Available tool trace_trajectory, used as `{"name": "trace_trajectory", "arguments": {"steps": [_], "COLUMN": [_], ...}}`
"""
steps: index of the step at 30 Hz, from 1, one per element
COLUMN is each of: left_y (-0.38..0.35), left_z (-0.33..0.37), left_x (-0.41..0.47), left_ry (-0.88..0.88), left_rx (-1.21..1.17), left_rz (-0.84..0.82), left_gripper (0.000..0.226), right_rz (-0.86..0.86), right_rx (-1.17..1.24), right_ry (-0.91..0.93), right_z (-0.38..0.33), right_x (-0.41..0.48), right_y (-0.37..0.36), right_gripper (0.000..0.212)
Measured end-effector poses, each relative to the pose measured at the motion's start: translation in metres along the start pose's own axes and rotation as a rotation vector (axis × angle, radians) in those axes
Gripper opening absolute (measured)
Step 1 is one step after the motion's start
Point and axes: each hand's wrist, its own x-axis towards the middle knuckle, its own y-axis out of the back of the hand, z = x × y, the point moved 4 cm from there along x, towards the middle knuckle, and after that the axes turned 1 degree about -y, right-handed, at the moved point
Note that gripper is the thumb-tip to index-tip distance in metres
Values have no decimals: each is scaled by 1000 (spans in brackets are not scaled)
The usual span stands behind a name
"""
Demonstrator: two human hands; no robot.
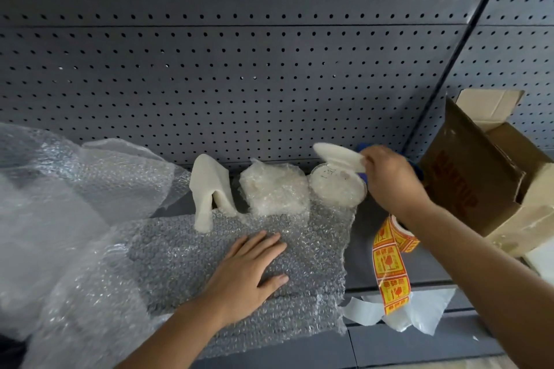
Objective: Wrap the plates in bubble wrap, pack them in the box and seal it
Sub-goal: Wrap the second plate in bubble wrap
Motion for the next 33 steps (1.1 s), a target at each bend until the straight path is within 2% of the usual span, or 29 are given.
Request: {"name": "trace_trajectory", "arguments": {"steps": [4,6,8,10,13,18,21,23,28,31,33], "left_y": [1,1,1,2,6,8,9,13,35,38,34], "left_z": [0,0,0,0,0,-13,-17,-17,-8,-8,-17], "left_x": [-1,-2,-1,-2,-3,-2,-6,-10,-55,-103,-134], "left_ry": [-1,-2,-1,-6,-4,54,55,81,251,387,494], "left_rx": [-9,-16,-30,-39,-119,-244,-264,-285,-447,-693,-856], "left_rz": [-3,-1,-1,6,58,109,129,154,306,369,380], "left_gripper": [69,69,71,70,59,53,54,51,25,14,7], "right_rz": [305,342,293,190,62,-125,-190,-201,-207,-192,-188], "right_rx": [147,190,218,231,267,160,116,107,104,150,157], "right_ry": [172,263,368,446,519,504,454,455,453,439,422], "right_z": [-25,-40,-53,-62,-63,-43,-34,-33,-32,-32,-33], "right_x": [-25,-47,-74,-104,-143,-171,-174,-176,-180,-177,-176], "right_y": [64,81,76,52,2,-57,-70,-74,-80,-78,-74], "right_gripper": [13,12,13,23,31,59,65,58,40,21,17]}}
